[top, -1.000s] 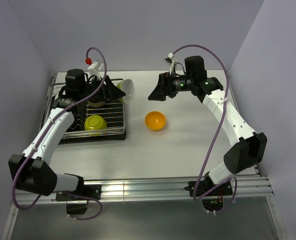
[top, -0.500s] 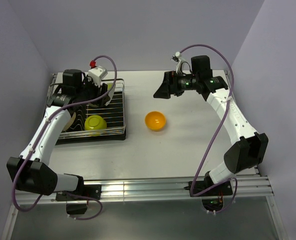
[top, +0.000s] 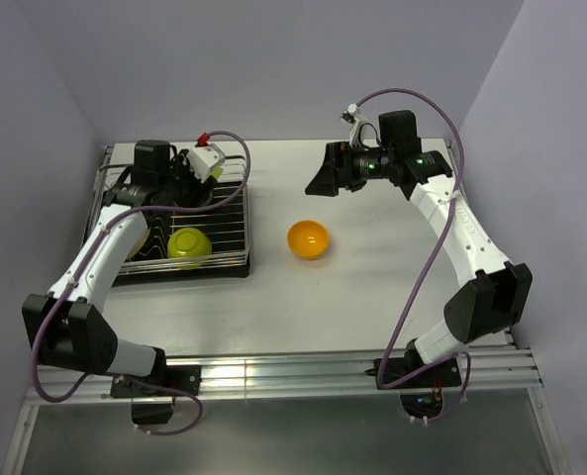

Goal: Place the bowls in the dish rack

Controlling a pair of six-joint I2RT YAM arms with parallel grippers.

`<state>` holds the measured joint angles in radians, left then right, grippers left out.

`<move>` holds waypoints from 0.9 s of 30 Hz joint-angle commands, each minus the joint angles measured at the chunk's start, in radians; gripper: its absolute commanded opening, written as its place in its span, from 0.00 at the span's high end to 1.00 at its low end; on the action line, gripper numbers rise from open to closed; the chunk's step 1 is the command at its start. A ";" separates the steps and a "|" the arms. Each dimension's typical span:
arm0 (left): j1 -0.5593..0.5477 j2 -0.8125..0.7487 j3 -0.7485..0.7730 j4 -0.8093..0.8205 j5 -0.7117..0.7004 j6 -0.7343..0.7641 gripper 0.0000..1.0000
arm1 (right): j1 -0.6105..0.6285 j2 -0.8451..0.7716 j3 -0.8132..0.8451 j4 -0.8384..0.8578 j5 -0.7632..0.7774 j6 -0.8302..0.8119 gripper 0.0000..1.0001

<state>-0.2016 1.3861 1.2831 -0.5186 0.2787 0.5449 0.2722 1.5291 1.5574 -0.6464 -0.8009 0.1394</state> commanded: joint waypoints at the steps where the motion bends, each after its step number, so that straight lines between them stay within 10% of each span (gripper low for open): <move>1: -0.002 0.033 0.027 0.072 -0.010 0.115 1.00 | -0.007 -0.020 0.038 -0.004 0.014 -0.014 0.00; 27: -0.108 0.159 -0.059 0.315 -0.101 0.374 1.00 | -0.030 0.011 0.035 -0.036 0.014 -0.029 0.00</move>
<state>-0.2993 1.5452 1.2240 -0.2939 0.2039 0.8665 0.2543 1.5314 1.5574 -0.6701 -0.7788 0.1310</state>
